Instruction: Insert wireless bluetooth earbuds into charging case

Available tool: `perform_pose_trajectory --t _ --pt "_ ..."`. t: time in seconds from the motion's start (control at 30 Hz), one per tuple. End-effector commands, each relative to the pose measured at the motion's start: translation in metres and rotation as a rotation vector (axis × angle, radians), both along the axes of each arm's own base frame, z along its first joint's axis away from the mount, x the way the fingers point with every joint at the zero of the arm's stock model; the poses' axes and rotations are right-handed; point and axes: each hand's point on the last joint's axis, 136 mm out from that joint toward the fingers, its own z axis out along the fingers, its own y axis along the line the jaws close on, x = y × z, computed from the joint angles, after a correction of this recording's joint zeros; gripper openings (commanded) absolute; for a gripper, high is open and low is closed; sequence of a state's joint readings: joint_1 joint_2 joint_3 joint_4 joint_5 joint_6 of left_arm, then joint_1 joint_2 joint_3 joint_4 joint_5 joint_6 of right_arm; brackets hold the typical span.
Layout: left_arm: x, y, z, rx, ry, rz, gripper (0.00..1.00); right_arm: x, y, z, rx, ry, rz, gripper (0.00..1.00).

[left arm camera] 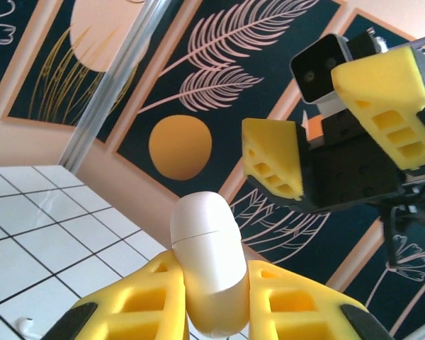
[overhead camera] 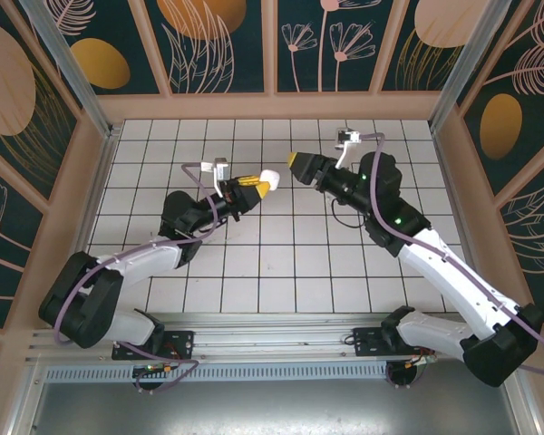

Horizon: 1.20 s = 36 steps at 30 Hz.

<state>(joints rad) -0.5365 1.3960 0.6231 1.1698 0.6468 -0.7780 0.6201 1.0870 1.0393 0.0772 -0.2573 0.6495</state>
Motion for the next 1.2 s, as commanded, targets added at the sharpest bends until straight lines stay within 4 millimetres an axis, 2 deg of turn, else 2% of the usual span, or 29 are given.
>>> perform_pose_trajectory --t 0.0,0.13,0.27,0.37,0.57,0.83,1.03,1.1,1.17 --pt "-0.019 0.000 0.032 -0.033 -0.050 -0.093 0.00 -0.025 0.021 0.016 0.042 -0.135 0.222 0.62" --pt "-0.034 0.003 0.053 -0.084 -0.074 -0.151 0.00 -0.034 0.033 0.010 0.045 -0.128 0.321 0.62" --pt "-0.043 0.007 0.064 -0.124 -0.079 -0.175 0.00 -0.044 0.039 0.009 0.067 -0.131 0.399 0.62" --pt "-0.045 0.010 0.068 -0.131 -0.085 -0.169 0.00 -0.051 0.042 0.010 0.081 -0.137 0.449 0.61" --pt "-0.046 0.010 0.070 -0.127 -0.090 -0.167 0.00 -0.052 0.045 0.003 0.075 -0.112 0.469 0.49" --pt "-0.049 0.010 0.076 -0.128 -0.107 -0.181 0.00 -0.048 0.052 -0.008 0.064 -0.069 0.505 0.48" --pt "-0.050 0.008 0.074 -0.115 -0.100 -0.193 0.00 -0.048 0.051 -0.003 0.062 -0.096 0.502 0.26" --pt "-0.050 0.008 0.072 -0.108 -0.093 -0.191 0.00 -0.051 0.050 -0.003 0.057 -0.110 0.509 0.22" --pt "-0.050 0.008 0.070 -0.098 -0.087 -0.187 0.05 -0.053 0.049 -0.002 0.047 -0.130 0.513 0.18"
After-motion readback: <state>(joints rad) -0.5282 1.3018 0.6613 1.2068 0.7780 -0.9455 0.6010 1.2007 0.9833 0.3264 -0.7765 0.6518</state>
